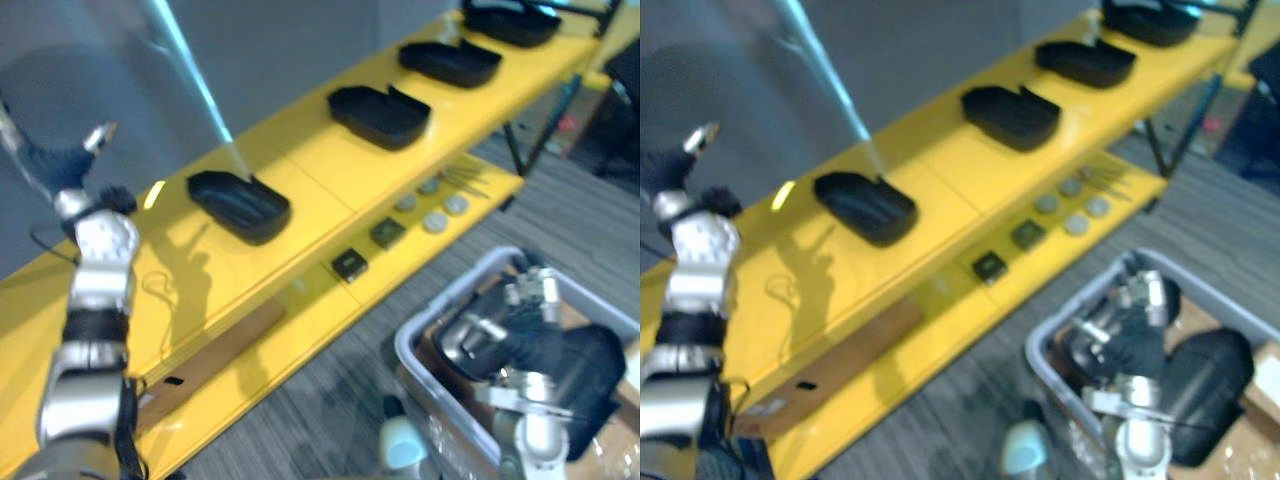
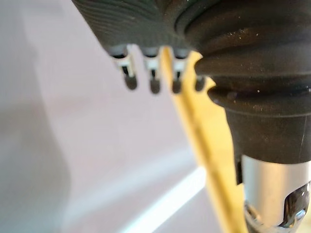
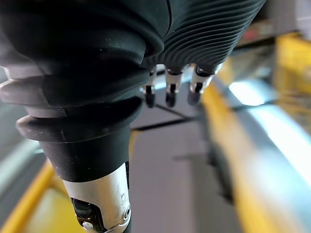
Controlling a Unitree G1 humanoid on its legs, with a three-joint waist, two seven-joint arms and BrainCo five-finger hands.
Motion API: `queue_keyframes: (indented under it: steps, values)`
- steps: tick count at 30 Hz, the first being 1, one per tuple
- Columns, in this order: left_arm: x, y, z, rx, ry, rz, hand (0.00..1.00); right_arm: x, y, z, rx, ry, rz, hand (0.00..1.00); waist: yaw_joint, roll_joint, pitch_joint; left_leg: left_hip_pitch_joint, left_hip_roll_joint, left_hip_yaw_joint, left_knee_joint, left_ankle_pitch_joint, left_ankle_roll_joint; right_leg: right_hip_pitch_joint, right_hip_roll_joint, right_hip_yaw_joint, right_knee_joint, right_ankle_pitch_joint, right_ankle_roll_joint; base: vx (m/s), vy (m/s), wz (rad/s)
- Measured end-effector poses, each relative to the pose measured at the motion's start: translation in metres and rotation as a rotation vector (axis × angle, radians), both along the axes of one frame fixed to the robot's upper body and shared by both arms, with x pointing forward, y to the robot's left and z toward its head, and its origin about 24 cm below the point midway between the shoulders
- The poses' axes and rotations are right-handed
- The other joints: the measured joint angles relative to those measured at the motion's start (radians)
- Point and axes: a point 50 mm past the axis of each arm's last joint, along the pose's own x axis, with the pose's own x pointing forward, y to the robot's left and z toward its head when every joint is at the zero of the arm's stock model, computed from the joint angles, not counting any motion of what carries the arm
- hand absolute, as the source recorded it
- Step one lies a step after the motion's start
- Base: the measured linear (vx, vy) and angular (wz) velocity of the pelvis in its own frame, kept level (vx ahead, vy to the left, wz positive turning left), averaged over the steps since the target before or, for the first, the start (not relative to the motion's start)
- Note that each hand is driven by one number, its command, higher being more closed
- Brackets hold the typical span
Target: Walk over and take plastic housings, then place them on the shelf
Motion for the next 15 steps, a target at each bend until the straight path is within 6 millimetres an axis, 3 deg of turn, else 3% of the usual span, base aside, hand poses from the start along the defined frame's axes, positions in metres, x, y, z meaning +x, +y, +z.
queue_keyframes:
  steps: [2,5,7,11,15]
  values:
    - [-0.036,0.004,-0.031,-0.061,0.044,0.064,0.0,0.004,-0.01,0.014,-0.119,-0.033,-0.09,0.0,0.057,-0.027,-0.025,0.012,-0.003,-0.054,-0.026,0.014,-0.005,0.064,-0.002,-0.054,-0.062,0.02,-0.001,0.01,0.003,0.62]
    - [-0.069,0.011,-0.059,-0.123,0.126,0.144,0.0,0.012,-0.016,0.025,-0.224,-0.038,-0.135,0.0,0.104,-0.053,-0.044,0.013,-0.004,-0.111,-0.027,0.016,-0.008,0.131,-0.004,-0.114,-0.129,0.041,0.0,0.02,-0.001,0.61]
    - [-0.102,0.025,-0.088,-0.205,0.226,0.25,0.0,0.023,-0.021,0.037,-0.321,-0.041,-0.165,0.0,0.151,-0.071,-0.061,0.016,-0.011,-0.151,-0.04,0.021,-0.014,0.175,-0.007,-0.155,-0.176,0.054,0.004,0.03,-0.003,0.5]
    - [-0.152,0.038,-0.127,-0.372,0.34,0.366,0.0,0.047,-0.04,0.054,-0.493,0.046,-0.183,0.0,0.21,-0.091,-0.069,0.012,-0.016,-0.189,-0.055,0.024,-0.015,0.199,-0.013,-0.196,-0.177,0.051,0.001,0.02,0.015,0.32]
    - [-0.17,0.034,-0.166,-0.465,0.503,0.317,0.0,0.068,-0.051,0.07,-0.682,0.121,-0.192,0.0,0.233,-0.104,-0.068,0.008,-0.021,-0.213,-0.078,0.033,-0.021,0.199,-0.016,-0.221,-0.177,0.048,0.0,0.01,0.01,0.19]
